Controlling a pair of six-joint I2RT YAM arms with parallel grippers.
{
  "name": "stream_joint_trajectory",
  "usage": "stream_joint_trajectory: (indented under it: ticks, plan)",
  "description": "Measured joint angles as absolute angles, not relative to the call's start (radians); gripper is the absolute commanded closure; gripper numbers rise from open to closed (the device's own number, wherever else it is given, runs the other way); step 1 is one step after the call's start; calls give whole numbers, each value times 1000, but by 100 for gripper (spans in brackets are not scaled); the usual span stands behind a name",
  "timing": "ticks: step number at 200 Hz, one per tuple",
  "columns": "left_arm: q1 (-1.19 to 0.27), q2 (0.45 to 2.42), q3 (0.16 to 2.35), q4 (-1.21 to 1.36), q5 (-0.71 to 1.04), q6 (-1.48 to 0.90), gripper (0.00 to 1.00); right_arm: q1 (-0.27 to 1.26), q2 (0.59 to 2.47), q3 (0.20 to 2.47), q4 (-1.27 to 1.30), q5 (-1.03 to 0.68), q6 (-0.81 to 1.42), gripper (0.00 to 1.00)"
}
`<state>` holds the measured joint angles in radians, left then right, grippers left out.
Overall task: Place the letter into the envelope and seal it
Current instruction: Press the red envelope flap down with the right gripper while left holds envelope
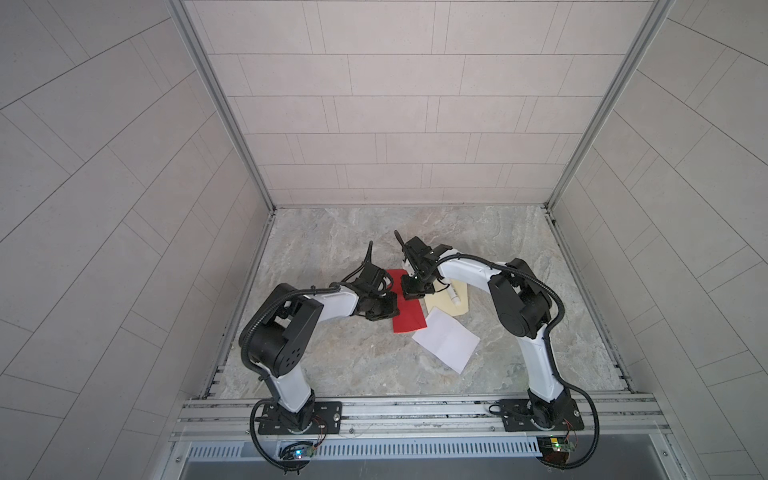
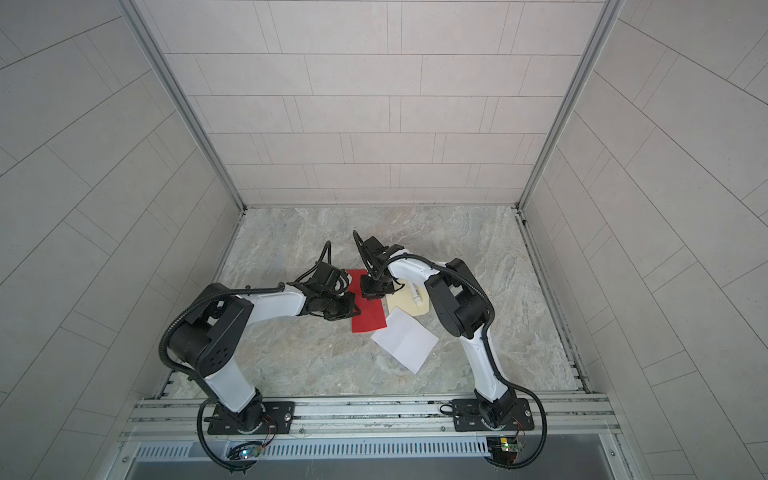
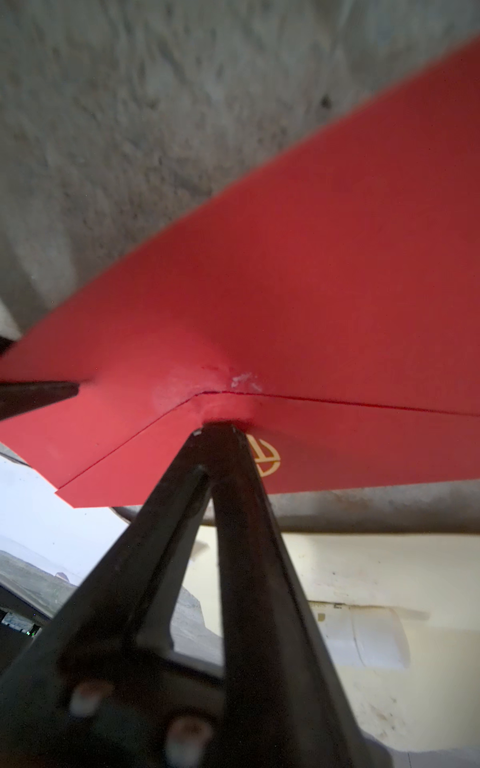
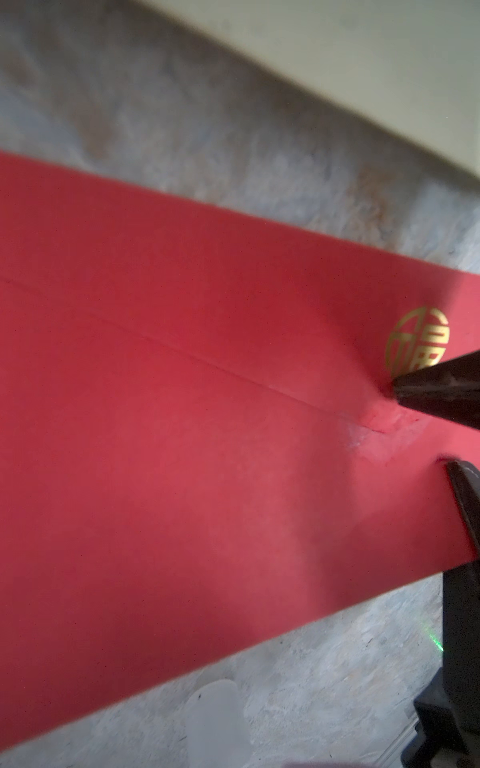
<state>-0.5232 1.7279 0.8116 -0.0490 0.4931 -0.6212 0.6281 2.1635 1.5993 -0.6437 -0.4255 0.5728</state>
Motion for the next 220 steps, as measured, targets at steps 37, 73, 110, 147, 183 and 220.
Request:
stream_joint_trajectory:
  ticks: [37, 73, 110, 147, 183, 220]
  plan:
    - [-498, 1728, 798, 24, 547, -673, 62, 628, 2165, 1604, -651, -425, 573, 99]
    - [-429, 1726, 723, 186, 582, -779, 68, 628, 2165, 1603, -650, -426, 572, 99]
    - [-388, 1727, 666, 291, 588, -845, 79, 621, 2161, 1590, -635, -443, 569, 99]
    - [-382, 1743, 655, 314, 571, -868, 100, 619, 2159, 1579, -614, -470, 569, 98]
    - [-381, 1747, 655, 319, 574, -874, 100, 619, 2154, 1570, -598, -476, 570, 98]
    - [-379, 1749, 658, 316, 578, -872, 100, 617, 2162, 1583, -609, -487, 578, 98]
